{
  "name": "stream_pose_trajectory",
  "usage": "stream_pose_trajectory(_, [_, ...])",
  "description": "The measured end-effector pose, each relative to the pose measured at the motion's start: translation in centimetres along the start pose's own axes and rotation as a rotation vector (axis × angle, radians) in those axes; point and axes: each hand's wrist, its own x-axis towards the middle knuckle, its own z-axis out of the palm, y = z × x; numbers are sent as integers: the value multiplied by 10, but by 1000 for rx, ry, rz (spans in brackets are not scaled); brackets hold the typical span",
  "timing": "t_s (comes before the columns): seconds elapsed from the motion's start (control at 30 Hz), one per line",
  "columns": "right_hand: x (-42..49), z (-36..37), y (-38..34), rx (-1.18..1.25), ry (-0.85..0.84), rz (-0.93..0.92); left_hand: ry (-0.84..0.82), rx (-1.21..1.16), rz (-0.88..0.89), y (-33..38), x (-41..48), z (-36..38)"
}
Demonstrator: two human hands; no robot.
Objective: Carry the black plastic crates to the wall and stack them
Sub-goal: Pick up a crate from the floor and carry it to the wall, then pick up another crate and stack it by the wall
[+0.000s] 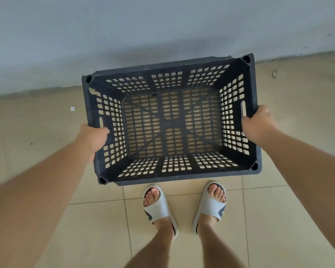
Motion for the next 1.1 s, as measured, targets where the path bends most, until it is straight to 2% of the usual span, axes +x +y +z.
stream_pose_trajectory(0.13, [-49,-14,-1,-40,59,-83,158,297,158,16,-56,-1])
stream_pose_trajectory(0.23, [-96,-27,-4,-68,23,-239,104,319,199,26,-109,1])
stream_pose_trajectory(0.37, [-153,-54,-8,-98,-35,-299,9,447,338,36,-181,0])
stream_pose_trajectory(0.73, [-294,-157,2,-151,8,-297,-67,698,732,68,-363,-31])
stream_pose_trajectory(0.9, [-361,-198,12,-98,73,-229,-57,797,799,66,-423,-60])
stream_pose_trajectory(1.1, [-460,-224,36,-4,146,-131,-43,1010,1115,59,-492,-104])
